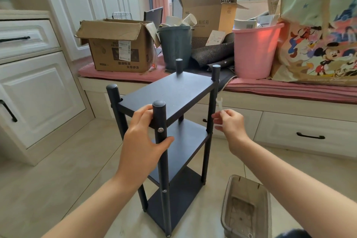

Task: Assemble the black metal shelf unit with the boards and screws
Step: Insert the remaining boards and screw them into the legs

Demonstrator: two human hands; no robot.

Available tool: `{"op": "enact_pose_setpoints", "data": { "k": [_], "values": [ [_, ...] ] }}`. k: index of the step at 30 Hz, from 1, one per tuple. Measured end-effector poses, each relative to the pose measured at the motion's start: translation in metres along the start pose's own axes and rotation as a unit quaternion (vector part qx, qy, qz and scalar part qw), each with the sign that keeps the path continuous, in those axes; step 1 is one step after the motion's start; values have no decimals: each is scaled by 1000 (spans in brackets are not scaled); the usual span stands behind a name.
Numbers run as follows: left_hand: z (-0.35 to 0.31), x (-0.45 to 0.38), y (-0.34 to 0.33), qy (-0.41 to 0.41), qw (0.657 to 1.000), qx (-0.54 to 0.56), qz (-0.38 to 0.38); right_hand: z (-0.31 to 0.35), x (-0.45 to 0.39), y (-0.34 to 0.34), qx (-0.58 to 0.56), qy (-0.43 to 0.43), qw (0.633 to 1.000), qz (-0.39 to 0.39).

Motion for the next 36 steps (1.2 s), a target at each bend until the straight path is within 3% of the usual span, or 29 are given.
{"op": "enact_pose_setpoints", "data": {
  "k": [3, 6, 20, 36],
  "values": [
    [4, -2, 3, 5, 1000, 11, 14, -3, -27, 0, -3, -41, 999, -21],
    [12, -7, 5, 13, 999, 30, 30, -7, -51, 0, 29, -45, 998, -17],
    [36, -16, 15, 5, 993, 100, 56, -8, -88, -24, -18, -87, 996, -7],
    [86, -29, 31, 83, 988, 39, -123, -7, -18, 1, 20, -62, 998, -13]
  ]
}}
Point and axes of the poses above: each hand's wrist, its own x-axis away from the middle knuckle, its own y-axis out of the back of the hand, z = x × y, the point moved 2 cm from there along -x, towards the middle knuckle, and after that the axes turned 1 degree about -x, right-handed, at the moved point
